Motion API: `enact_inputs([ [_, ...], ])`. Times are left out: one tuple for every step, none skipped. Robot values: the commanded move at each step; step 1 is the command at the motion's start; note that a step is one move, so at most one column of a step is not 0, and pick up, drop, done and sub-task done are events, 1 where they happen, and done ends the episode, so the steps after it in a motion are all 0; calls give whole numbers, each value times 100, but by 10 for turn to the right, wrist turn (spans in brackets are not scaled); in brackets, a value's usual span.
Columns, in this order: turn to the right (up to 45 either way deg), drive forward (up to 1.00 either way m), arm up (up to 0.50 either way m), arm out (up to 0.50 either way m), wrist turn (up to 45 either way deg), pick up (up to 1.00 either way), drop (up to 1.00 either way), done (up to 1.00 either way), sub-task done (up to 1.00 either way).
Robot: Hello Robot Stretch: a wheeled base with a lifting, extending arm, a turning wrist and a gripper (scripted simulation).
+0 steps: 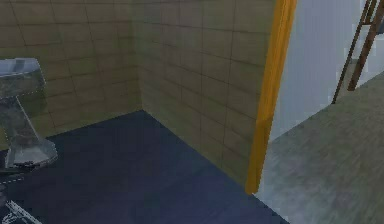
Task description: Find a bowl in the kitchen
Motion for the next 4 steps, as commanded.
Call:
enact_inputs([
  [60,0,0,0,0,0,0,0,0],
  [0,25,0,0,0,0,0,0,0],
  [300,0,0,0,0,0,0,0,0],
  [0,10,0,0,0,0,0,0,0],
])
